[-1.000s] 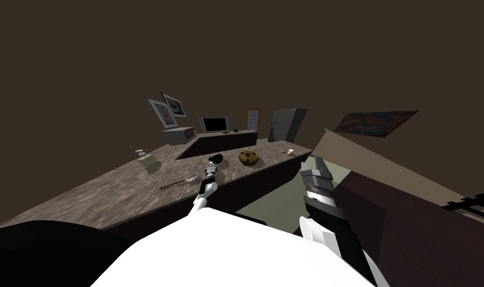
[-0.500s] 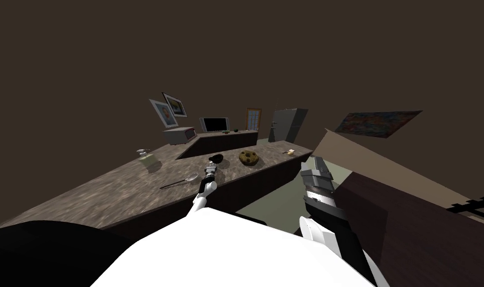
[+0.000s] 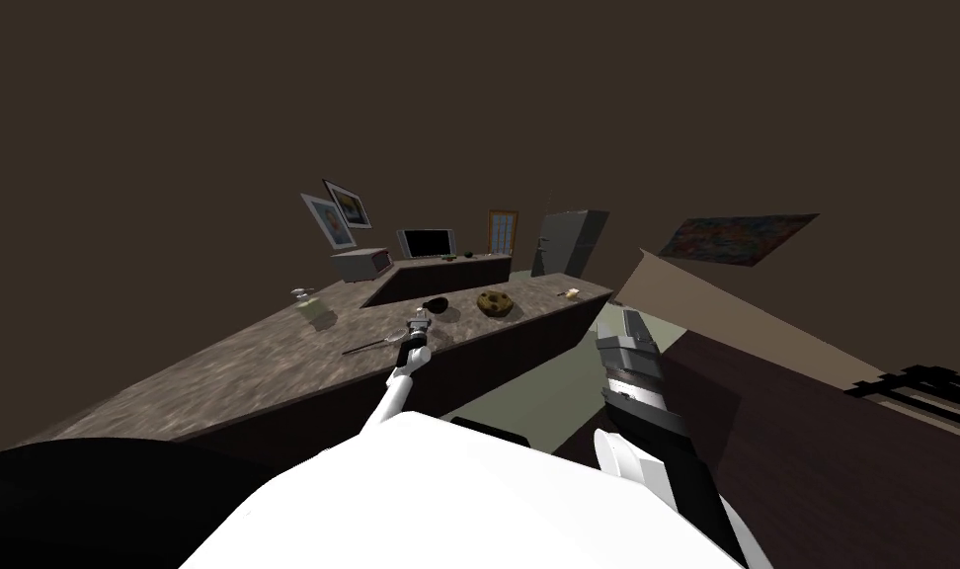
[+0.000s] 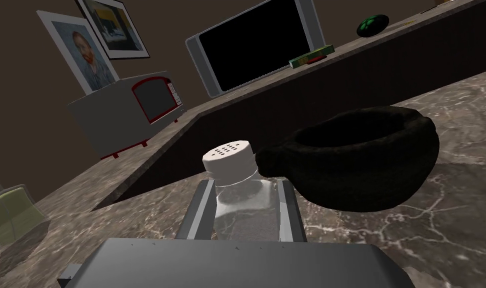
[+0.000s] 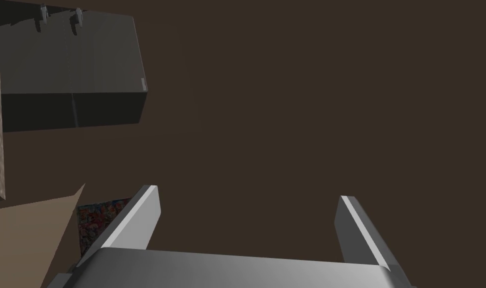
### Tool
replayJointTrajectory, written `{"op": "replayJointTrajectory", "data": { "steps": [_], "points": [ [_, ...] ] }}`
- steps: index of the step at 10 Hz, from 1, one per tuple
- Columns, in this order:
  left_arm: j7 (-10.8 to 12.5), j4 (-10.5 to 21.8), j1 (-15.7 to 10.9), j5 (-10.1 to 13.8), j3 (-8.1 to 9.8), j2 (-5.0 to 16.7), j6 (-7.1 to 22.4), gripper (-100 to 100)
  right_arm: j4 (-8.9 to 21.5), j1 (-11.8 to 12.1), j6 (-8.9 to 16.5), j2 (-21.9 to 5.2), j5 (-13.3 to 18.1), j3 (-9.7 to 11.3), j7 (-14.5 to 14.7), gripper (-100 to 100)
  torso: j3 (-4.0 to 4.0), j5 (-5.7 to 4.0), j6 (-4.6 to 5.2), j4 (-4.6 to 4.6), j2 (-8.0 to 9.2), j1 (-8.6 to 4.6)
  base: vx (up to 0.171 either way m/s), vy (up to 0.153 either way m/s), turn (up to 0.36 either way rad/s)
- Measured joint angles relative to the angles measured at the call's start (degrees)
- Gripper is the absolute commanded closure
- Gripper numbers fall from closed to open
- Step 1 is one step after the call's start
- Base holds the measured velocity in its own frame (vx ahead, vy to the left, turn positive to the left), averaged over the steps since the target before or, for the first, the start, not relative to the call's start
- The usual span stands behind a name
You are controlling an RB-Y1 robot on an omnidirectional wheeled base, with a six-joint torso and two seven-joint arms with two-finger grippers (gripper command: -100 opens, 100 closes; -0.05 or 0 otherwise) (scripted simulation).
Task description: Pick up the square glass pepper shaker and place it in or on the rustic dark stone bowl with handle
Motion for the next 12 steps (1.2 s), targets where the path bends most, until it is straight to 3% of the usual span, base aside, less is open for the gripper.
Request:
{"op": "replayJointTrajectory", "data": {
  "steps": [3, 6, 8, 12],
  "points": [
    [-1.95, -1.96, -1.52, -1.47, 0.95, -0.91, 1.11, 100, 0.00, 0.02, 0.00, 0.00, 0.00, 0.00, 0.00, 0, -0.37, 0.05, 0.01, -0.15, -0.63, -0.01, -0.068, 0.038, 0.009],
    [-3.63, -3.26, -4.08, -2.10, 2.89, -0.60, 4.59, 100, 0.00, 0.03, 0.00, 0.00, 0.00, 0.00, 0.00, 0, -0.57, 0.07, 0.01, -0.22, -0.99, -0.09, 0.017, -0.004, 0.034],
    [-4.27, -3.53, -5.03, -1.44, 4.14, -0.20, 7.25, 100, -0.01, 0.05, -0.01, 0.01, 0.00, 0.00, 0.00, 0, -0.83, 0.03, 0.07, -0.31, -1.45, -0.35, 0.149, -0.083, 0.050],
    [-4.20, -0.70, -7.54, 1.28, 5.90, 2.72, 11.43, 100, -0.01, 0.05, -0.01, 0.01, 0.00, 0.00, 0.00, 0, -1.01, 0.09, 0.12, -0.41, -1.70, -0.34, 0.169, -0.082, 0.045]
  ]
}}
